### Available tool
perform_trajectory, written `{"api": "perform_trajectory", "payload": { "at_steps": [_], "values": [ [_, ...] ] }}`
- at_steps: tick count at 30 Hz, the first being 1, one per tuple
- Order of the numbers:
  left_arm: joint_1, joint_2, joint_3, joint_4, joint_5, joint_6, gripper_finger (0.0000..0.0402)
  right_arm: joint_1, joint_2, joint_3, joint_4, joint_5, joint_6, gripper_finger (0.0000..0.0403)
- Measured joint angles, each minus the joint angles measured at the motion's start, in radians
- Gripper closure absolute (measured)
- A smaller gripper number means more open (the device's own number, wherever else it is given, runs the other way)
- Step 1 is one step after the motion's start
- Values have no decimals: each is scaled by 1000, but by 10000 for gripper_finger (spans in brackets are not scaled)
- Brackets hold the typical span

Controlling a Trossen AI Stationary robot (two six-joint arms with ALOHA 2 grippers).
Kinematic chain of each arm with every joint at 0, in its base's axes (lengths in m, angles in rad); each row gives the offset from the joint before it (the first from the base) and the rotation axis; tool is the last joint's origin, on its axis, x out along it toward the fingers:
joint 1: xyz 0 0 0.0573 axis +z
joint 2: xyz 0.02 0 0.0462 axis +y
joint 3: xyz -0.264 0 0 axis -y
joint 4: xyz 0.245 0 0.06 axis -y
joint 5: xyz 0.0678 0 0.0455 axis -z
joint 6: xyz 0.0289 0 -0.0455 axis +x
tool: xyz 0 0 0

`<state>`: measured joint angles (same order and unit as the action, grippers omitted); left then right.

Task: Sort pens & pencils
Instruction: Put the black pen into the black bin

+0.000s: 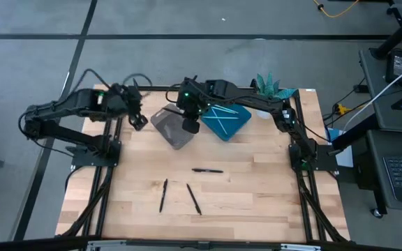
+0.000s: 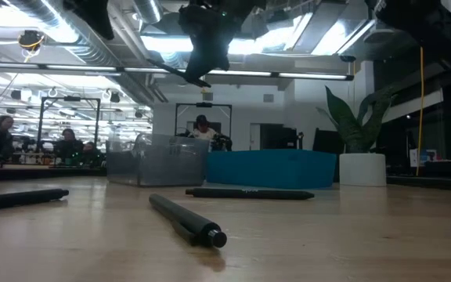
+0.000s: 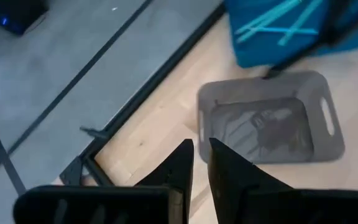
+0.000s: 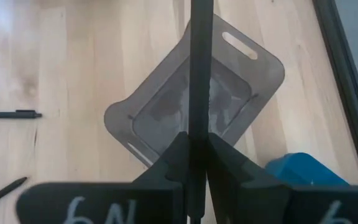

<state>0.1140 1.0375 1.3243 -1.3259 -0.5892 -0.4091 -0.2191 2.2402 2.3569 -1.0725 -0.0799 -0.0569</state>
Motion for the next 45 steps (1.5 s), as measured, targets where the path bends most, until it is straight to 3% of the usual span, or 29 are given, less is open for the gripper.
{"api": "perform_trajectory", "payload": {
  "at_steps": [6,13,17,25,33,45],
  "values": [
    [127,-86,-24,98,27,-8,360,-15,-2,0,26,-1,-2,366],
    [212,-210,-259,365,188,-41,360,-36,-29,-1,104,-28,-3,366],
    [246,-263,-390,467,225,-106,360,-54,-39,-1,119,-29,-5,366],
    [303,-389,-566,869,335,-132,360,-83,-45,-1,150,-75,-4,366],
    [320,-418,-617,985,419,-190,360,-90,-45,-1,242,-150,-4,366],
    [321,-415,-617,998,326,-374,360,-92,-45,-1,246,-159,-4,366]
  ]
}}
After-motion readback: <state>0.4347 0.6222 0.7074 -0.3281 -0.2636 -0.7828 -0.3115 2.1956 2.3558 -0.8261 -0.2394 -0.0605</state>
